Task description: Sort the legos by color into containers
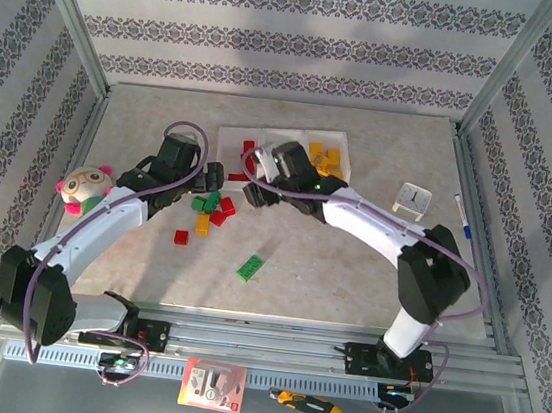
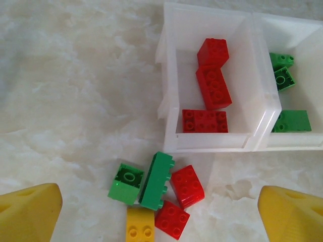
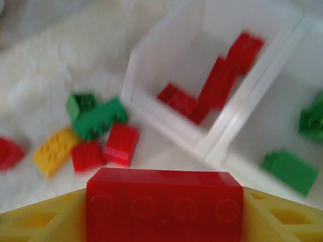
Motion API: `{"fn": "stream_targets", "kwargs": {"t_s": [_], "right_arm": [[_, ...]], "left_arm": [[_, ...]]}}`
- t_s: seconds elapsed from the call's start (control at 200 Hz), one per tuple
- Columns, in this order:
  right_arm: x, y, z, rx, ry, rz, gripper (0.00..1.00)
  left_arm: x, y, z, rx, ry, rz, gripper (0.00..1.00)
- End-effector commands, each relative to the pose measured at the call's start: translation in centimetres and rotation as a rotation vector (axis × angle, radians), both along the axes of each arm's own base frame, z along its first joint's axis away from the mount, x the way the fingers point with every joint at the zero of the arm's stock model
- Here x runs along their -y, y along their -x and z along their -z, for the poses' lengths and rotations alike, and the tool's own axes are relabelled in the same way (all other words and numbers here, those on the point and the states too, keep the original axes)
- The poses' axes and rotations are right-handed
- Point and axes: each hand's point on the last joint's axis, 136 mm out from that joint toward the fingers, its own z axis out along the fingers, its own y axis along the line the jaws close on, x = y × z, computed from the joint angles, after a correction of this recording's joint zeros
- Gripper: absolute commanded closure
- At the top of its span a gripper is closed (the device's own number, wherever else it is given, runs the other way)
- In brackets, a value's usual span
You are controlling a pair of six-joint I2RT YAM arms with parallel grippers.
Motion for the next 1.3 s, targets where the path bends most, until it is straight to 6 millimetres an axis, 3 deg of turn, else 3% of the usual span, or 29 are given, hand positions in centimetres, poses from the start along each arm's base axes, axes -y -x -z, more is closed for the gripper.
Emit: {"fn": "stream_targets", "kwargs": {"t_s": [0.0,0.25,0.445,0.61,0.7,0.824,0.909,1.109,1.294], "right_arm": [[-2.1,-3.8,-1.3,0.055,-0.06,-0.006,0.33],[-5.5,-9.7,0.0,0.029,-0.139,0.006,0.31],[-7.0,-11.8,1.5,0.022,-0.134,-0.011,0.26],[-7.1,-12.3,0.0,0.045,-0.13,-0.033,0.12],[-6.7,-11.8,-1.9,0.071,-0.14,-0.04,0.05],[-5.7,-10.3,-4.1,0.092,-0.153,-0.051,0.03],[-4.7,-8.7,-5.1,0.097,-0.165,-0.062,0.03],[-1.6,-4.7,-5.1,0.09,-0.159,-0.039,0.02],[0.8,-2.6,-4.9,0.091,-0.147,-0.007,0.02]], "left_arm": [[-2.1,1.7,0.9,-0.038,-0.016,-0.079,0.01],[-2.9,4.6,3.7,-0.121,-0.003,-0.11,0.01],[-3.0,6.5,5.9,-0.205,-0.009,-0.104,0.01],[-3.2,7.3,7.0,-0.241,-0.043,-0.076,0.01],[-3.3,7.3,7.5,-0.257,-0.078,-0.046,0.01],[-2.8,7.8,8.8,-0.324,-0.073,-0.013,0.0],[-2.3,8.2,9.8,-0.368,-0.055,0.0,0.05],[-2.2,9.1,11.8,-0.444,-0.054,0.006,0.23],[-2.7,9.7,13.8,-0.521,-0.1,-0.004,0.34]]}}
